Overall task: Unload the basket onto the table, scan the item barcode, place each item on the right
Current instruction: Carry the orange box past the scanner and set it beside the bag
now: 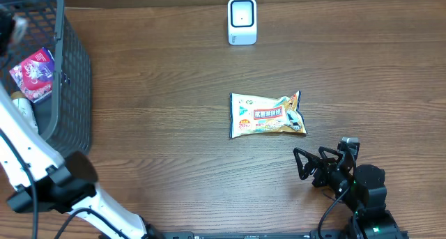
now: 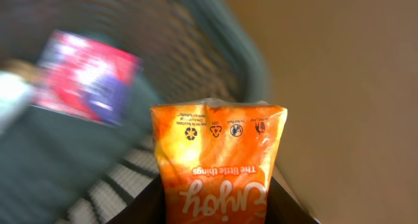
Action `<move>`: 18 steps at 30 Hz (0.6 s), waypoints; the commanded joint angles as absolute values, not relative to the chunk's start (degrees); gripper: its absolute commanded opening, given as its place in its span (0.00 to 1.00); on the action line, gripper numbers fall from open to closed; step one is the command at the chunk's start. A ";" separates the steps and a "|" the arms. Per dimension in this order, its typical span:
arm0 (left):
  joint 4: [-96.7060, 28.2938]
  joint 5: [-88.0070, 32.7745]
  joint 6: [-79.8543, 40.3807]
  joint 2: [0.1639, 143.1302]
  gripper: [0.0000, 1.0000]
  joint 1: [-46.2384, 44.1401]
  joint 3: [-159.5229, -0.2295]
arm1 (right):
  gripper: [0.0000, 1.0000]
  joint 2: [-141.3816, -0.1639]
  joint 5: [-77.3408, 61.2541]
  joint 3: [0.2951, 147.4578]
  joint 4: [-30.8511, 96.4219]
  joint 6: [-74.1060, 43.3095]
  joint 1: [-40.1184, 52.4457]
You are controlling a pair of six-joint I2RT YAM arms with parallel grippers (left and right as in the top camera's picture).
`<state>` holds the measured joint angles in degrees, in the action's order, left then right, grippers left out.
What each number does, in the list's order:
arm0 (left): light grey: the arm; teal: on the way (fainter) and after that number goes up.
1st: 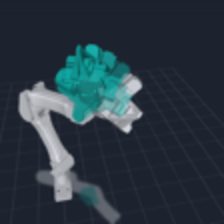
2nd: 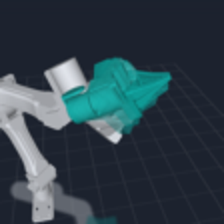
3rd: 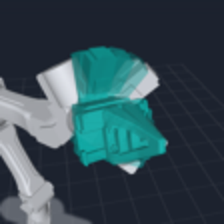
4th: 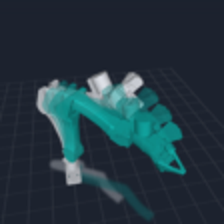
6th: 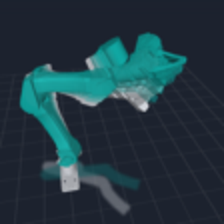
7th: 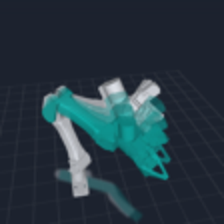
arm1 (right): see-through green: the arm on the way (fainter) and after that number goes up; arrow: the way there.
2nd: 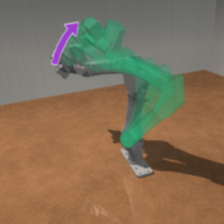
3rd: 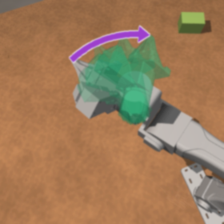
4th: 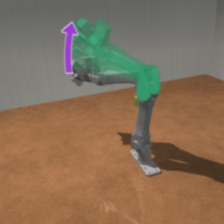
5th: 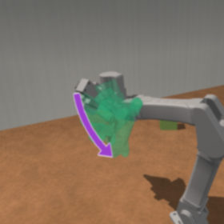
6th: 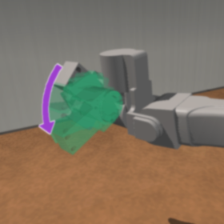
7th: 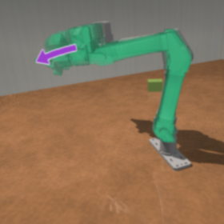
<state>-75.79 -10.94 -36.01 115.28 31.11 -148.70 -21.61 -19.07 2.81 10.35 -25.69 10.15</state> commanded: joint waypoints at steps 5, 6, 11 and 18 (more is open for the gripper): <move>-81.36 -13.89 -29.76 113.89 0.36 11.51 -149.75 | 1.00 -21.37 -19.18 4.25 10.68 -25.67 10.39; -82.17 -10.81 -29.80 114.10 0.36 8.51 -149.73 | 1.00 -21.37 -19.18 4.25 10.68 -25.69 10.39; -85.78 3.68 -30.04 116.88 0.36 -6.02 -148.73 | 1.00 -21.37 -19.16 4.25 10.87 -25.67 10.39; -85.86 11.35 -32.86 125.54 0.32 -21.56 -138.54 | 1.00 -21.37 -19.16 4.25 10.90 -25.67 10.39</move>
